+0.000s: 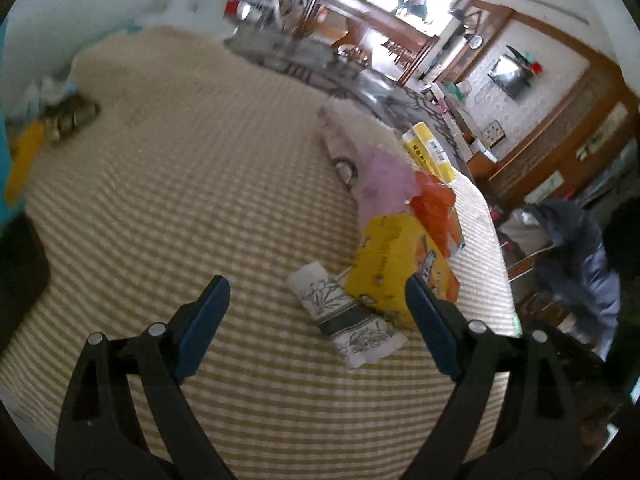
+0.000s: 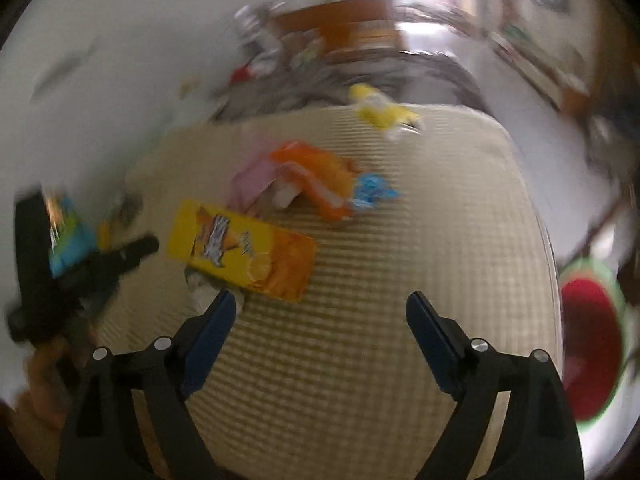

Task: Collect trash
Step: 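Return both open tools to the bed over the remaining trash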

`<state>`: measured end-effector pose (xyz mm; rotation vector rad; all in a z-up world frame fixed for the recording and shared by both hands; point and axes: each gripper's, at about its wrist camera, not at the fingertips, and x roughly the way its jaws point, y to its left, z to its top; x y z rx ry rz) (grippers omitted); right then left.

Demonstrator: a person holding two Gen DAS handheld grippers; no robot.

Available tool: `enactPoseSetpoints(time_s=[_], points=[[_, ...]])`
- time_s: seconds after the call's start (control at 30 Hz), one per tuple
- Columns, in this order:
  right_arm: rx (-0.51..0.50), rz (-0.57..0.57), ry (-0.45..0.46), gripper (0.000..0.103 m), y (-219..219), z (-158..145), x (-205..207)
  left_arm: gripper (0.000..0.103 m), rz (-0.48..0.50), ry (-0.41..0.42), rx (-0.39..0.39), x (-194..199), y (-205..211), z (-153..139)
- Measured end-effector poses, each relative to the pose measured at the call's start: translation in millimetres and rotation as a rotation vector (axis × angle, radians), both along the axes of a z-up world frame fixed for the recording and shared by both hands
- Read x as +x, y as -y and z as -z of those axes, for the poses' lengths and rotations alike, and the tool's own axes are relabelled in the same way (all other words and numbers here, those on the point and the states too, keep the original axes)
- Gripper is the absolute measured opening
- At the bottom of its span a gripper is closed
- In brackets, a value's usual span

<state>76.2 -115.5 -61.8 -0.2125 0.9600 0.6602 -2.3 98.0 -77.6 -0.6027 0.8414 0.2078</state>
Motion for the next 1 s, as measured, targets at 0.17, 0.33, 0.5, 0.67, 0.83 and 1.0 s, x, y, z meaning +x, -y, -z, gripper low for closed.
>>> enactPoseSetpoints(time_s=[0.17,0.33,0.5,0.67,0.83,1.0], points=[[-0.234,-0.292,0.061,0.085,-69,22,11,0.087,-0.059,0.000,-0.063,-4,-17,5],[-0.287,-0.382,-0.035,0.085,-92,47,34,0.087,-0.096,-0.009,-0.149,-9,-28,16],[-0.278,-0.401,-0.094,0.080,-102,58,44,0.087,-0.101,-0.019,-0.174,-10,-29,21],[-0.252,-0.392,-0.100,0.073,-98,45,27,0.087,-0.104,-0.029,-0.168,-5,-25,21],[-0.211,-0.218,-0.216,0.072,-53,37,25,0.087,-0.090,-0.040,-0.147,-3,-22,22],[-0.098,-0.057,-0.318,0.066,-8,29,24,0.087,-0.061,-0.062,-0.126,0,-13,24]])
